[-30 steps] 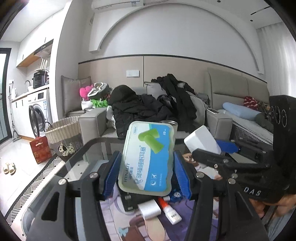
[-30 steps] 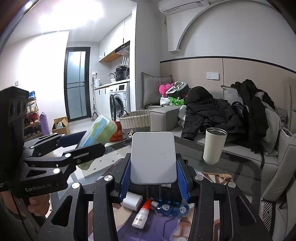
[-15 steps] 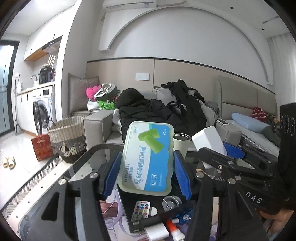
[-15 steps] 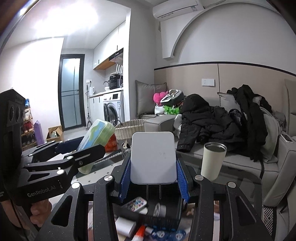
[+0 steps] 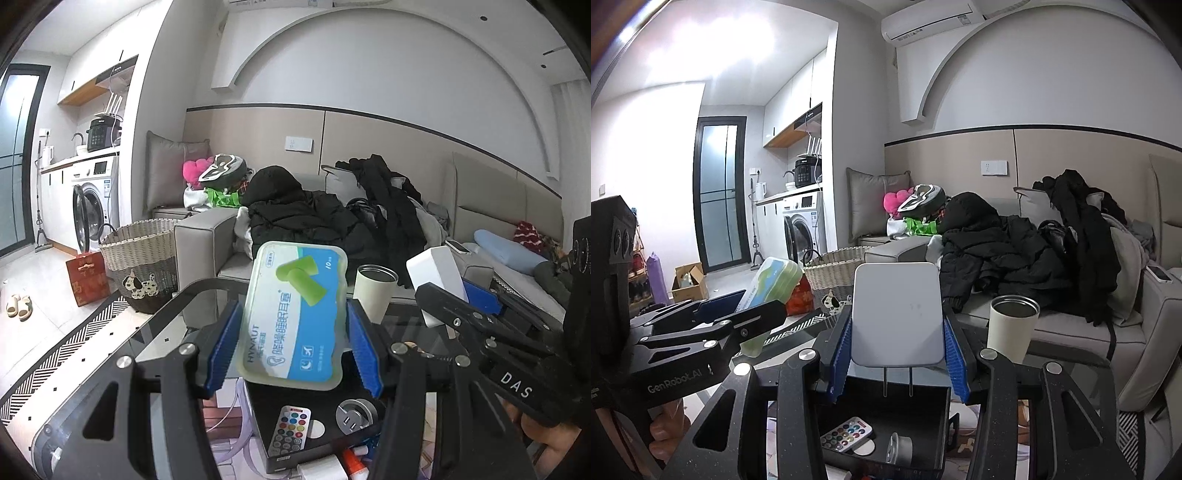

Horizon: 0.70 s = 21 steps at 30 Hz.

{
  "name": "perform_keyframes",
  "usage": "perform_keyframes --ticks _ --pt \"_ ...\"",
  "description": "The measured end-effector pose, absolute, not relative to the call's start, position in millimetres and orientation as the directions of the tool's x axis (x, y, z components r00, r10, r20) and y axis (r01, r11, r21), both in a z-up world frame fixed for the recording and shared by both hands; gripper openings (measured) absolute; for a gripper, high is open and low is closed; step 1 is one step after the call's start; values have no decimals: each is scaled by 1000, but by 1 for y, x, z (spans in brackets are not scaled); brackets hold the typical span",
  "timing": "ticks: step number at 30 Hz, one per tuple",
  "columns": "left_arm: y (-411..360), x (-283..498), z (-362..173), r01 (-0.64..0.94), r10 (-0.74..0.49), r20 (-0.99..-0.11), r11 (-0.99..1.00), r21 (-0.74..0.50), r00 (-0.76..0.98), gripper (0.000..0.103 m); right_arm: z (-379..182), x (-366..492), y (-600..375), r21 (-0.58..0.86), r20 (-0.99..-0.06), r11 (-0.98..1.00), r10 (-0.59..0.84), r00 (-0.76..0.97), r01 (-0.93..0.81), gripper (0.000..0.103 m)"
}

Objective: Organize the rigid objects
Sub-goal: 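Lift the earplug case and charger and carry both over the black box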

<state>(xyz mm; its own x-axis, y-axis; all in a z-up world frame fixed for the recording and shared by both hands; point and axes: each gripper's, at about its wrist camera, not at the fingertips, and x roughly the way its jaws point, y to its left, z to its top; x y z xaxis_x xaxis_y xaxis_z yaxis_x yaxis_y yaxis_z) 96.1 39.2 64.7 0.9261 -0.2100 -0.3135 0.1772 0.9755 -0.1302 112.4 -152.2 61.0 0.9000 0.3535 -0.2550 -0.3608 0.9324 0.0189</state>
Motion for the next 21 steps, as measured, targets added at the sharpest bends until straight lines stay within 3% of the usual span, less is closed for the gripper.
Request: perform_keyframes --ticks 21 --pt "33 116 53 165 -192 -400 981 -100 896 56 45 129 -150 14 -337 939 328 883 -343 45"
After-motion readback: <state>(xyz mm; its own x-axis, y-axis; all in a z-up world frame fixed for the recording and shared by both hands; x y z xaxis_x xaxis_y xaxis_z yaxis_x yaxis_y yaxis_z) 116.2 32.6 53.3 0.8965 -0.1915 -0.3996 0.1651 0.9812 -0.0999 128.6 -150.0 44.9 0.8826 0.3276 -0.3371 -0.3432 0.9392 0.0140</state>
